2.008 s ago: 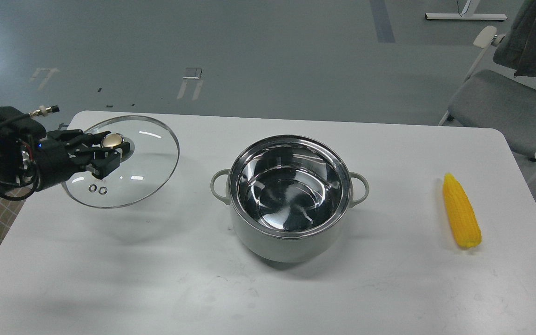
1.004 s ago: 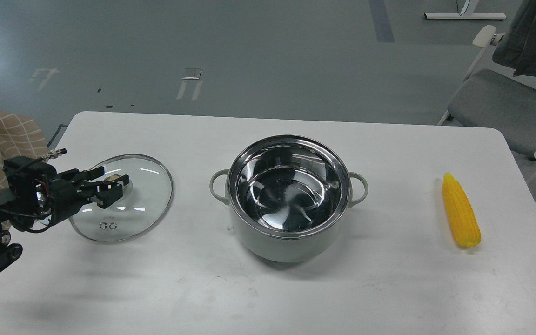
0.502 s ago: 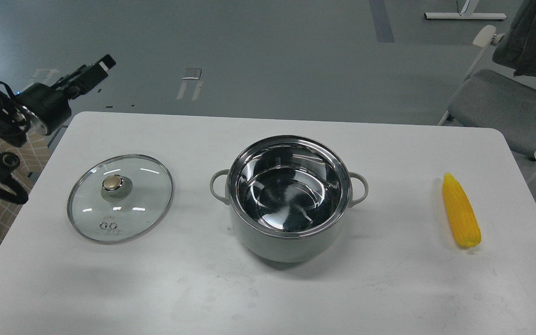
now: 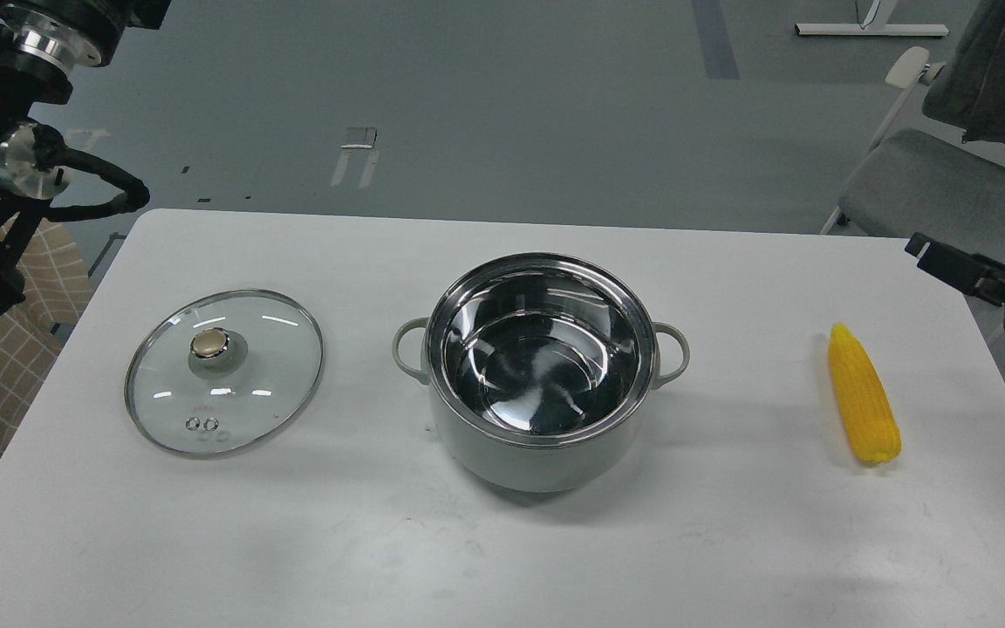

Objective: Open pot and put corn in
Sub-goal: 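Reach the right gripper to the yellow corn cob and grasp it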

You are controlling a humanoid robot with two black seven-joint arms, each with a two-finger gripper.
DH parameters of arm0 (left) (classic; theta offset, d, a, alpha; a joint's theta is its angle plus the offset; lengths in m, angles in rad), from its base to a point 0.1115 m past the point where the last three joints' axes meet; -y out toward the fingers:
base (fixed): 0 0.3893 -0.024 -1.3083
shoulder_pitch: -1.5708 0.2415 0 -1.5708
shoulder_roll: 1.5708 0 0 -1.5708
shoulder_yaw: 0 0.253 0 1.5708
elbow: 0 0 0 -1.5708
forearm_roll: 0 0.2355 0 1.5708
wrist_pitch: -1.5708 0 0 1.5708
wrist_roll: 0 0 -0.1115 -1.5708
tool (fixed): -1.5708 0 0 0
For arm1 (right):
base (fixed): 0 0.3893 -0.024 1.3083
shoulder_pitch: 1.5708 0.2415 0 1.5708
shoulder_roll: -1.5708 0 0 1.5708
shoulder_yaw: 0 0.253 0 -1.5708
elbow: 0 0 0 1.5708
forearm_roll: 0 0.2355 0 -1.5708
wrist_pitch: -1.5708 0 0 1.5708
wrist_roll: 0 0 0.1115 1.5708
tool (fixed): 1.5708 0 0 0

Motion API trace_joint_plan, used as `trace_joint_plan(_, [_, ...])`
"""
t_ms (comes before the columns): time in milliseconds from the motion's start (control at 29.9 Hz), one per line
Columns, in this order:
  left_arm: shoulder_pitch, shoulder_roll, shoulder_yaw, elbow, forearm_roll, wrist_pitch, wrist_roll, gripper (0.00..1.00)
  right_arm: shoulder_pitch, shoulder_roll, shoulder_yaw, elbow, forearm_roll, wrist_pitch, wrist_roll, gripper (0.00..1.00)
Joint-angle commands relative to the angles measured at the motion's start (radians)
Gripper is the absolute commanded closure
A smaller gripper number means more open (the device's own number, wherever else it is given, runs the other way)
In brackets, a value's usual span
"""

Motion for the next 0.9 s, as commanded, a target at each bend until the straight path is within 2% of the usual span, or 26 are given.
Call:
trace_joint_plan(0, [0.005,-0.013,-0.015,0.001,-0.012,-0.019,-0.001,0.07,-0.008,0.019,-0.063,-0.013,-0.101,-0.021,-0.007,0.02])
trace_joint_plan(201, [0.007,-0.021,-0.015,0.001,-0.012,-0.019,-0.001,0.06,-0.047,0.084,-0.081,-0.061,-0.175,-0.036,-0.02,0.09])
trace_joint_plan(268, [0.008,-0.024,-0.015,0.001,-0.012,-0.019,-0.001,0.06,-0.047,0.097,-0.103,-0.073,-0.175,-0.036,-0.04,0.15])
trace_joint_plan(368, [0.011,-0.03,-0.015,0.001,-0.012,-0.019,-0.001,0.06,-0.047,0.113,-0.117,-0.076,-0.175,-0.036,-0.078,0.3])
trace_joint_plan(536, [0.017,-0.036,-0.015,0.001,-0.011,-0.019,-0.001,0.06,-0.048,0.139,-0.12,-0.105,-0.172,-0.039,-0.087,0.36])
trace_joint_plan(636, [0.017,-0.036,-0.015,0.001,-0.012,-0.019,-0.001,0.06,-0.05,0.148,-0.12,-0.104,-0.17,-0.043,-0.087,0.54])
trace_joint_plan(669, [0.017,-0.036,-0.015,0.001,-0.012,-0.018,-0.001,0.06,-0.05,0.15,-0.118,-0.104,-0.17,-0.043,-0.087,0.68])
trace_joint_plan(770, [0.016,-0.041,-0.014,0.001,-0.011,-0.018,-0.001,0.06,-0.045,0.148,-0.115,-0.101,-0.164,-0.044,-0.087,0.89])
trace_joint_plan(870, [0.016,-0.047,-0.015,0.001,-0.011,-0.015,-0.001,0.06,-0.038,0.15,-0.106,-0.093,-0.153,-0.047,-0.084,1.0])
